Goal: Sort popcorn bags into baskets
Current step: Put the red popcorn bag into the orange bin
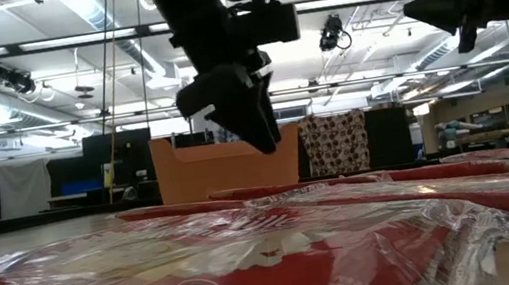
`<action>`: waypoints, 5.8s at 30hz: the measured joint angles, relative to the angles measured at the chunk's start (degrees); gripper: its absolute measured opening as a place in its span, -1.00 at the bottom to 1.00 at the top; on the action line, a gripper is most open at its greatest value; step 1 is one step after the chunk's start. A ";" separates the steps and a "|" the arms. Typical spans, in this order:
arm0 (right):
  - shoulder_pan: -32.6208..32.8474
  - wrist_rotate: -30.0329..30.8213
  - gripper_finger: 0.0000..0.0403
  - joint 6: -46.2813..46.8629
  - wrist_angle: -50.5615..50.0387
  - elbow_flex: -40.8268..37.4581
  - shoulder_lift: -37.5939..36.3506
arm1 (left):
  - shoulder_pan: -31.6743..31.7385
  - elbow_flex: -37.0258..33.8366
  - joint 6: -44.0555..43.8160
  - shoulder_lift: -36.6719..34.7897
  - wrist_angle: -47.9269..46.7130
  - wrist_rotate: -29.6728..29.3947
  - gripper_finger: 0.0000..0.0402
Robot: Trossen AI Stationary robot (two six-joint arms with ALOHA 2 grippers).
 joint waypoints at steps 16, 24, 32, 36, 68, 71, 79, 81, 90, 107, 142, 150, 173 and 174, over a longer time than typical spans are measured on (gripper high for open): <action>0.02 0.03 -0.81 0.00 0.39 0.00 0.17 | -7.08 -0.10 -1.72 6.13 -3.01 -8.89 -0.06; 0.00 0.03 -0.81 0.00 0.39 0.00 0.17 | -5.76 -0.03 -0.80 8.13 -4.94 -12.06 -0.18; 0.02 0.03 -0.81 0.00 0.37 0.00 0.17 | -2.86 -0.01 -1.91 8.81 -6.01 -10.93 -0.61; 0.02 0.03 -0.81 0.00 0.38 0.00 0.17 | -2.27 0.00 -1.15 8.81 -6.21 -10.61 -0.81; 0.00 0.04 -0.81 0.00 0.37 0.00 0.17 | 20.62 5.32 -3.23 -11.98 -22.11 -18.64 -0.91; 0.00 0.06 -0.81 0.00 0.37 0.00 0.17 | 24.97 0.32 -0.48 -11.89 -16.95 -15.79 -0.91; 0.02 0.03 -0.81 0.00 0.38 0.00 0.17 | 36.35 -6.92 5.76 -11.87 -6.01 -9.33 -0.91; 0.00 0.03 -0.81 0.00 0.37 0.00 0.17 | 38.33 -6.92 6.09 -11.87 -4.72 -5.77 -0.89; 0.00 0.04 -0.81 0.00 0.39 0.00 0.17 | 36.18 -6.92 5.38 -11.97 -7.08 -5.74 -0.12; 0.02 0.05 -0.81 0.00 0.39 0.00 0.17 | 6.38 -6.92 -3.37 -11.19 -9.39 3.80 -0.01; 0.02 0.06 -0.81 0.00 0.37 0.00 0.17 | -15.19 -16.85 -23.91 -0.37 -12.74 -14.43 -0.24; 0.01 0.06 -0.81 0.00 0.39 0.00 0.17 | -15.10 -17.74 -23.96 -0.26 -11.86 -13.66 -0.73; 0.02 0.03 -0.81 0.00 0.37 0.00 0.17 | -4.40 -6.06 -25.45 -14.36 -30.02 -25.49 -0.98; 0.00 0.08 -0.81 0.00 0.37 0.00 0.17 | -3.33 -5.87 -25.44 -15.37 -30.23 -26.32 -0.98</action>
